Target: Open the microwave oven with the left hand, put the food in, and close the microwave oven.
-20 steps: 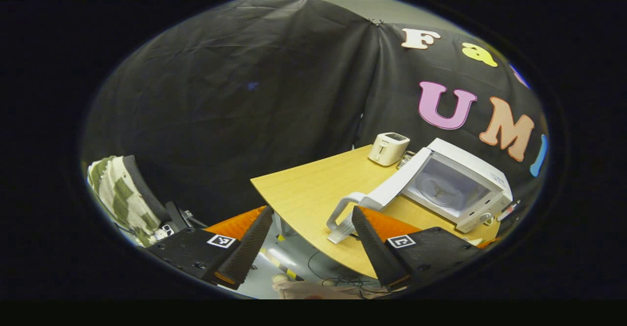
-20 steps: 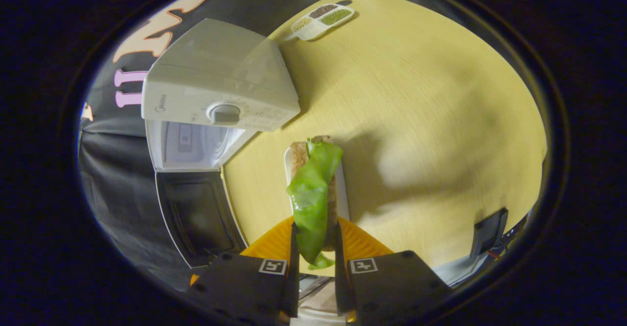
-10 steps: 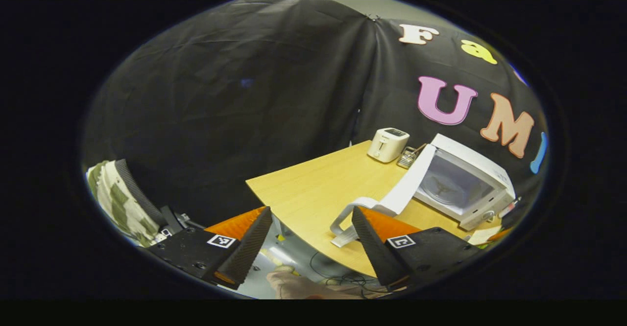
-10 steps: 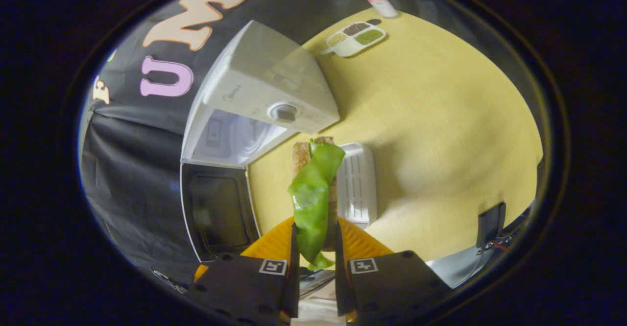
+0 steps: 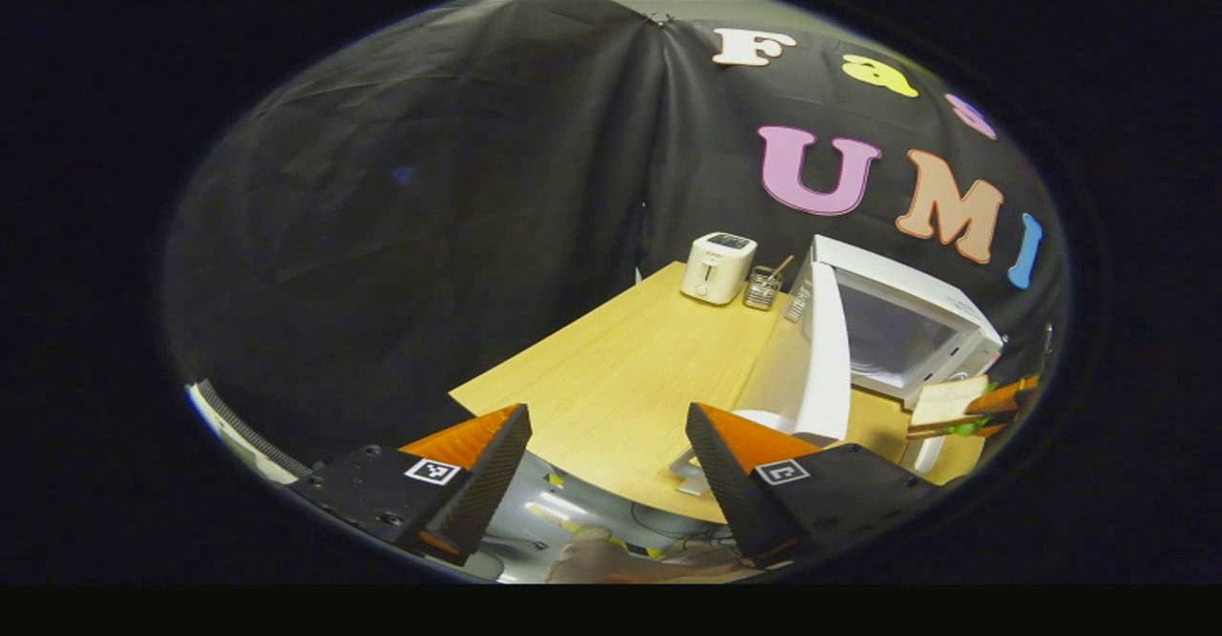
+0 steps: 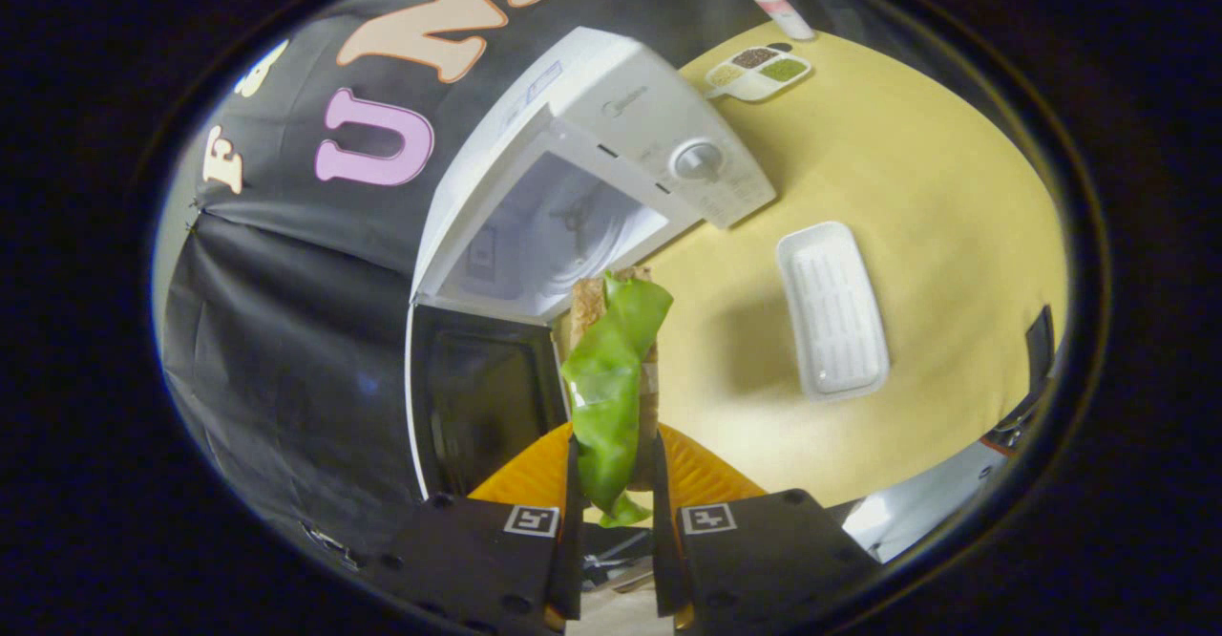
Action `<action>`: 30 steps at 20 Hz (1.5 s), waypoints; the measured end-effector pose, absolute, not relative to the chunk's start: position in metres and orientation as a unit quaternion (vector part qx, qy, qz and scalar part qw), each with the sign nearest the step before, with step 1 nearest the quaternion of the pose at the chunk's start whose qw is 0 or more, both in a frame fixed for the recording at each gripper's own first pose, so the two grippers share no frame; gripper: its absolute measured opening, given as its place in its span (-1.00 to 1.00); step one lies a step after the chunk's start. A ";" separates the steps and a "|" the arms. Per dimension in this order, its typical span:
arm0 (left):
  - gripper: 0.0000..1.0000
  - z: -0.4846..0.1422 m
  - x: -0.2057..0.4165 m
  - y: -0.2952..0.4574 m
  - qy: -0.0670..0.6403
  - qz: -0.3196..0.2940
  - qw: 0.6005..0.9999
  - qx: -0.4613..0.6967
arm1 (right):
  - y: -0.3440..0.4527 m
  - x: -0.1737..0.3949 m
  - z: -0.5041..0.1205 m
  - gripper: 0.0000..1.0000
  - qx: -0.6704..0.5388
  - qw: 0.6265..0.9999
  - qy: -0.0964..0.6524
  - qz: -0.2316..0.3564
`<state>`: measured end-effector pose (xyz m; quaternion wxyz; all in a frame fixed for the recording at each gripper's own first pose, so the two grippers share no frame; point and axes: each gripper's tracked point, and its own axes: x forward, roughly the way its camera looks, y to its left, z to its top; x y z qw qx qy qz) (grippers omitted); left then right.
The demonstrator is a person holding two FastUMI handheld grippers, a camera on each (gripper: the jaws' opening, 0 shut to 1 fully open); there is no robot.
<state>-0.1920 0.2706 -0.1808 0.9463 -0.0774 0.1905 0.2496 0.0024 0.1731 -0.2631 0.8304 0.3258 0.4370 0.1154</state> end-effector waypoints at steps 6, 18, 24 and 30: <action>0.93 -0.190 -0.190 0.298 0.201 0.241 0.946 -0.078 | 0.249 0.026 -0.257 -0.36 0.398 0.823 0.385 0.129; 0.91 -0.200 -0.193 0.344 0.227 0.259 0.935 -0.078 | 0.277 0.147 -0.281 -0.37 0.418 0.864 0.272 0.071; 0.83 -0.210 -0.195 0.346 0.252 0.263 0.928 -0.083 | 0.272 0.194 -0.296 -0.53 0.388 0.892 0.228 0.034; 0.90 -0.220 -0.205 0.347 0.273 0.267 0.919 -0.094 | 0.284 0.216 -0.316 -0.27 0.379 0.899 0.219 0.019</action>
